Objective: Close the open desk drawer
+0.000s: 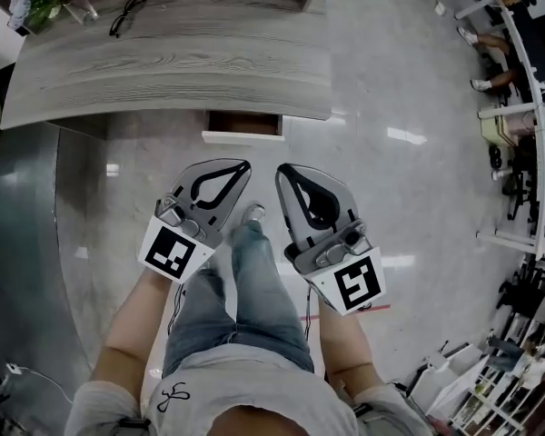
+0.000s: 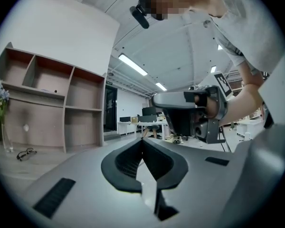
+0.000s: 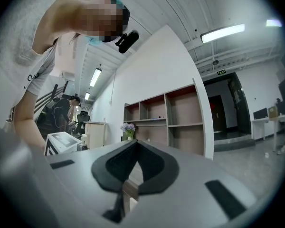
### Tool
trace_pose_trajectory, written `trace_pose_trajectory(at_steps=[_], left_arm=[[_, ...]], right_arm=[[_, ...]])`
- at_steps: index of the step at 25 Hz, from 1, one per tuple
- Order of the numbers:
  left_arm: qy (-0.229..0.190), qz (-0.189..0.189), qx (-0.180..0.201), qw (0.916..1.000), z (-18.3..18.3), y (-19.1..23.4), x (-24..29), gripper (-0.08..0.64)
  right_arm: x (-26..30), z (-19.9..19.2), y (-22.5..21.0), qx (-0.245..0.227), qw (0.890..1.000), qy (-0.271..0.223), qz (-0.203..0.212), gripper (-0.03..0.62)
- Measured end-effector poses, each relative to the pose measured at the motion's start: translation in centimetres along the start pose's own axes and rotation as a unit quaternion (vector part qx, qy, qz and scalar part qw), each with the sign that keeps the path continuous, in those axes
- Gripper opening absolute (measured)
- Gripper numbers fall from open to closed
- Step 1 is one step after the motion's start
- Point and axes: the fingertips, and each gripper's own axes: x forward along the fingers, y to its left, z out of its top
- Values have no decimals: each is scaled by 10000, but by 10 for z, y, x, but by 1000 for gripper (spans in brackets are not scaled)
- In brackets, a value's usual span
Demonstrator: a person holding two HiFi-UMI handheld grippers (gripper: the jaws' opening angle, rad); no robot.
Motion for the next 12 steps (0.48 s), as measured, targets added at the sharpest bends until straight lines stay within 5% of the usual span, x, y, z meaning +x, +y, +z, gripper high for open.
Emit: trace_pose_trajectory(at_steps=[12], left_arm=[[314, 189, -194, 9991, -79, 5, 22, 11]], right_arm=[[7, -60, -18, 142, 9998, 94, 61, 8]])
